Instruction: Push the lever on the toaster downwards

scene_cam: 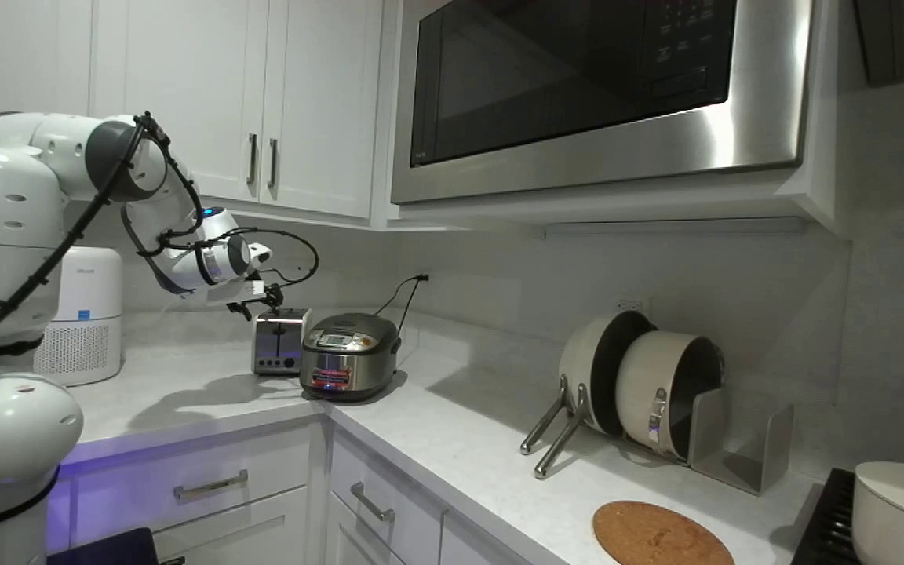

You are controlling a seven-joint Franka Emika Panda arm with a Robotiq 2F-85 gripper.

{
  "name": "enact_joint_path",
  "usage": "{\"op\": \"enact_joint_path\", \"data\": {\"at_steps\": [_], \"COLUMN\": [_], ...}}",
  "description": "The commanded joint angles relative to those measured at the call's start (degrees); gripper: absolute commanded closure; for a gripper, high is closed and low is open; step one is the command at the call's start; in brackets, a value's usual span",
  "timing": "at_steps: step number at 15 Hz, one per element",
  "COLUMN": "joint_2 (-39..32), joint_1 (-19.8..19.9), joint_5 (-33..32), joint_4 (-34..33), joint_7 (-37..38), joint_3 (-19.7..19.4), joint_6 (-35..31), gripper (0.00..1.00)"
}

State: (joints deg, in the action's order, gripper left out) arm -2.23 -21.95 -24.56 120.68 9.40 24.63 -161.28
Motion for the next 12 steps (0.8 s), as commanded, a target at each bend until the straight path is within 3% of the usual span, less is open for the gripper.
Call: {"op": "enact_joint_path", "data": {"at_steps": [1,8,12], "joint_2": [-1.5,-3.3,-4.8], "joint_1": [-0.1,-0.5,-1.2], "joint_5": [-3.5,-4.4,-4.3], "joint_4": [-2.4,-3.7,-4.4], "joint_7": [3.8,4.6,4.4], "joint_3": [-0.7,-1.4,-1.3], "joint_6": [1.3,1.5,1.4], "gripper": [0.49,1.0,1.0]}}
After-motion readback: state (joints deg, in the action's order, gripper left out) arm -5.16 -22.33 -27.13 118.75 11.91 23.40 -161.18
